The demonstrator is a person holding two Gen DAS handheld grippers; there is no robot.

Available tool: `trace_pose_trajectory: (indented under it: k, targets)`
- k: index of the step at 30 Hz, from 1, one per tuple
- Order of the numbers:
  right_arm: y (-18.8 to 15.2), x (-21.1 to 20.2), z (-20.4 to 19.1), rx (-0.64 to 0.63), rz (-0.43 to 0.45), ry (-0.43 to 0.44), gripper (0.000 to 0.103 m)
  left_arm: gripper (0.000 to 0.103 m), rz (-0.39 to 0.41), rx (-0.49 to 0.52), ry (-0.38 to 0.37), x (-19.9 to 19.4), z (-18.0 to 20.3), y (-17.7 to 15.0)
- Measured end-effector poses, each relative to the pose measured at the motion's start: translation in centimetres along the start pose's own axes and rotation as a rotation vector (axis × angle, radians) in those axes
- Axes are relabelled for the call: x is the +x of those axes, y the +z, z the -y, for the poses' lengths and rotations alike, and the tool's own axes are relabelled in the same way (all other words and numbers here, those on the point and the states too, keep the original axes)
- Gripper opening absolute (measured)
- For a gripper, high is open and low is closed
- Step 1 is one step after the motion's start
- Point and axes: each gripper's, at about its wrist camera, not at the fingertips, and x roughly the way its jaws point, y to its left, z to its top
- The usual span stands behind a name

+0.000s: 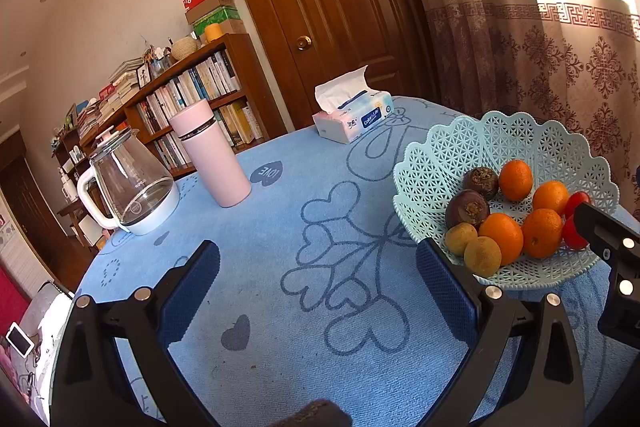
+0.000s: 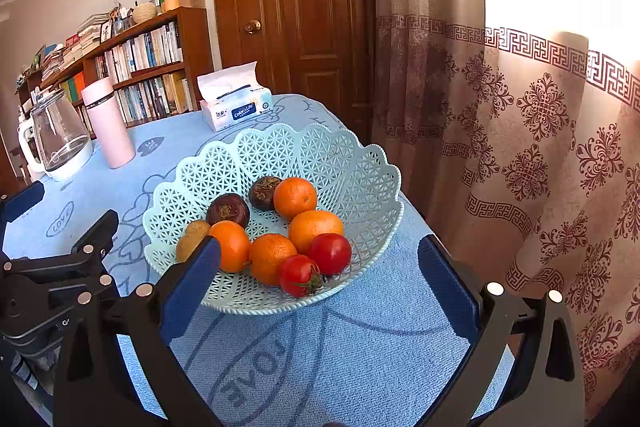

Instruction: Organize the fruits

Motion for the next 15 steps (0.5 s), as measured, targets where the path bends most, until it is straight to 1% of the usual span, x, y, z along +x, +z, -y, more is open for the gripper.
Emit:
trace_pose_trajectory:
  k: [15]
  targets:
    - [-0.07, 0.04, 0.02, 0.001, -0.003, 0.001, 0.1, 0.098, -0.001, 0.001, 0.0, -0.01, 0.02, 0.02]
